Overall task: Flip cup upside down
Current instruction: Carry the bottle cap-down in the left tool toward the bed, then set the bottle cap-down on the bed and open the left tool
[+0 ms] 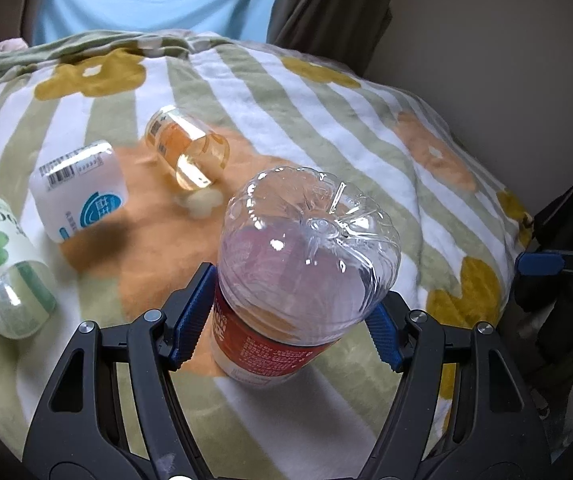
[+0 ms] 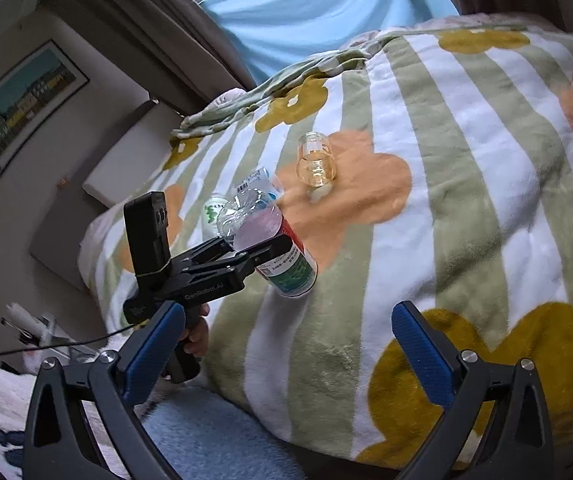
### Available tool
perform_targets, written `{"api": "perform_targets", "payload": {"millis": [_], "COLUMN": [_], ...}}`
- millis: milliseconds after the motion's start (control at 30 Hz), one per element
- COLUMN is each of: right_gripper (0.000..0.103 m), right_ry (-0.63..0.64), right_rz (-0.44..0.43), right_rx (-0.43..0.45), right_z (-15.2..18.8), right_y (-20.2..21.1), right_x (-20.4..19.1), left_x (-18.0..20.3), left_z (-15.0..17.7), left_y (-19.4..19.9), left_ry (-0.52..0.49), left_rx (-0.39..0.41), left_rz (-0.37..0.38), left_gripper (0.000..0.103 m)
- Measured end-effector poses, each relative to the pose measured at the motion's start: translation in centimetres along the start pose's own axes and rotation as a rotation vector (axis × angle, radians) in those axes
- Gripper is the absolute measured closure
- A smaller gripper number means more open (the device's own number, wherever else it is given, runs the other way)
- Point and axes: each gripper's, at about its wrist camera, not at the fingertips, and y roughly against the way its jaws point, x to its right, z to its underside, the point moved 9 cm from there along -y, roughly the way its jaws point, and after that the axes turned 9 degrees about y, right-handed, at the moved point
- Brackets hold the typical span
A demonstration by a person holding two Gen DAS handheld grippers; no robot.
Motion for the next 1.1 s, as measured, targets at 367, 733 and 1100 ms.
{"api": "perform_targets", "payload": {"millis": [367,733,1100], "right_gripper": [0.000,0.000,0.000], "right_ry": [0.036,0.040,0.122], "right_rz": [-0.007,-0.007,0.100], "right_rx": [0.026,0.030,0.108], "right_z": [-0.6,-0.7,-2.7], "right_y": [-0.3,-0.3,2.9], "right_x": [-0.8,-1.1,-3.7], "left_x": [-0.1,1.5,1.1], "left_z": [0.6,0.8,-1.7], "left_y": [0.2,1.3,10.6], "left_ry": [-0.068,-0.207,-0.090], "left_rx": [-0.031,-0.011,0.119], "left_rz": [-0.110,-0.203,-0.275], "left_gripper": [0.027,0.000,0.000]}}
